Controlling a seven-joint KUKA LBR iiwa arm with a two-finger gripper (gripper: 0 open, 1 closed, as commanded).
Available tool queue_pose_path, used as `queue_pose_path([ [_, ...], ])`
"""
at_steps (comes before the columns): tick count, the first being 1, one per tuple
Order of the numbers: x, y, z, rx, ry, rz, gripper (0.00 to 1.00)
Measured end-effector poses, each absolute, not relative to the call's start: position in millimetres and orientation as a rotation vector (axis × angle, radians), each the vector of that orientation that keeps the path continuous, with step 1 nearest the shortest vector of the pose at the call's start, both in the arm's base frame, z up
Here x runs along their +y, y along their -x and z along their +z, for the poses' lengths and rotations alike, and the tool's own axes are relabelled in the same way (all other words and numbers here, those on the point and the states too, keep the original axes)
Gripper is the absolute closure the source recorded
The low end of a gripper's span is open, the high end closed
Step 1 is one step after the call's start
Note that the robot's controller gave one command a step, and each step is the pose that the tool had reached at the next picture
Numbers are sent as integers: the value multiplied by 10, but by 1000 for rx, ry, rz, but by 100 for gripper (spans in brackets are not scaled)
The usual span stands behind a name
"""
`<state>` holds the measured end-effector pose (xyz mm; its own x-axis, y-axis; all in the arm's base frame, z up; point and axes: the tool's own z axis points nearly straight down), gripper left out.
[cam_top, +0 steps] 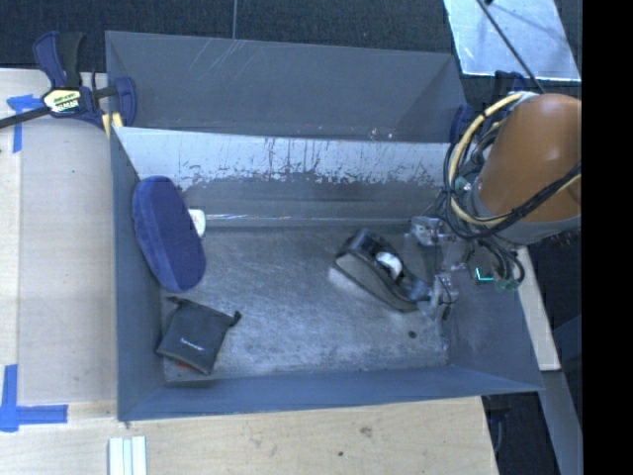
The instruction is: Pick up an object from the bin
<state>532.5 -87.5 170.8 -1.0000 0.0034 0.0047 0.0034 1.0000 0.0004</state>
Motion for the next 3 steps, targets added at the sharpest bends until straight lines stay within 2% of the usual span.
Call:
queue_pose_path([
  [1, -821, -5608, 802, -3132, 175, -1, 0],
  [2, -835, -5623, 848, -3138, 176, 2, 100],
  [3, -837, -5653, 2137, -3146, 52, 3, 100],
])
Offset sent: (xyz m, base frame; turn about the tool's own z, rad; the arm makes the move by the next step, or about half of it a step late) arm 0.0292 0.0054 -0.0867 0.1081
